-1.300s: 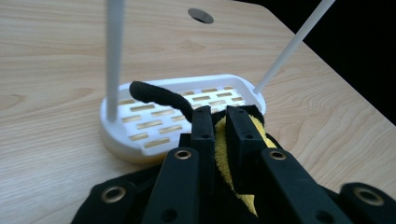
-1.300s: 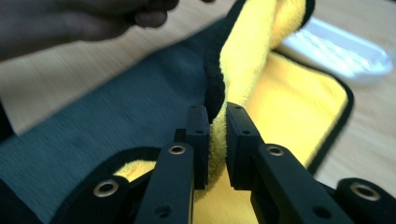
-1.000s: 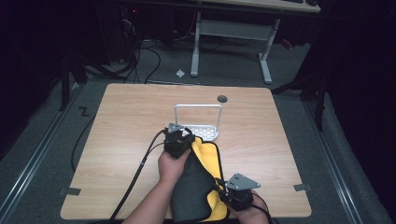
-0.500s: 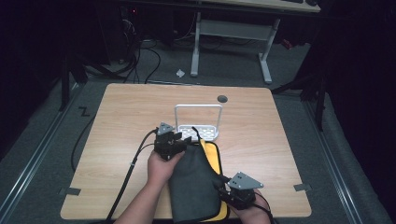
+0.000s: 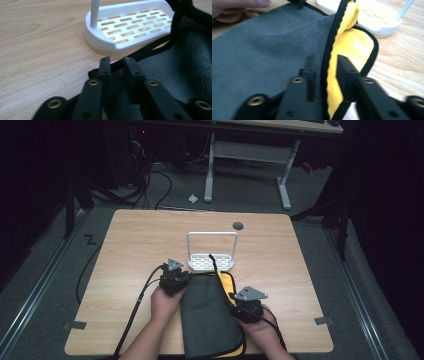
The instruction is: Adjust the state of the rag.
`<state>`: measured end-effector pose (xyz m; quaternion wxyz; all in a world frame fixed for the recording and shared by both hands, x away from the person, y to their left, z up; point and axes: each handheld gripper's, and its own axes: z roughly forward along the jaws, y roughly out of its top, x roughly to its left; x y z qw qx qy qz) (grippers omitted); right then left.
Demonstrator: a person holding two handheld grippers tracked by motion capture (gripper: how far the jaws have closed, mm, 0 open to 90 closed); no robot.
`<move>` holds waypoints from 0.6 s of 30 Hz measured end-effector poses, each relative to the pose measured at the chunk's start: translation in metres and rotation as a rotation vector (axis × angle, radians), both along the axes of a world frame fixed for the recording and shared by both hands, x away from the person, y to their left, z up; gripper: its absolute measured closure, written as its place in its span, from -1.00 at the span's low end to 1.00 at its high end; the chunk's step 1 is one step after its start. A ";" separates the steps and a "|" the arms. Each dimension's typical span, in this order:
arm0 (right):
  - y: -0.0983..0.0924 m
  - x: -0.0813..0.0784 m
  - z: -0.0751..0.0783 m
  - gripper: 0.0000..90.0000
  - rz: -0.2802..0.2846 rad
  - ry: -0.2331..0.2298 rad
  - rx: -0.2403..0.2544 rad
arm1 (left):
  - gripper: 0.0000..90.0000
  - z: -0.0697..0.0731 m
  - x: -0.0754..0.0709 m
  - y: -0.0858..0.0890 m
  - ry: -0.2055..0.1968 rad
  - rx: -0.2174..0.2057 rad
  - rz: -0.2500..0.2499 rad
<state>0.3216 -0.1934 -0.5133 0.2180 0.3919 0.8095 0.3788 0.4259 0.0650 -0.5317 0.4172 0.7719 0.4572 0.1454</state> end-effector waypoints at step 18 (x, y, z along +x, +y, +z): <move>-0.027 -0.005 -0.011 0.80 -0.091 0.112 -0.039 | 0.65 0.007 -0.006 0.003 -0.019 -0.018 0.011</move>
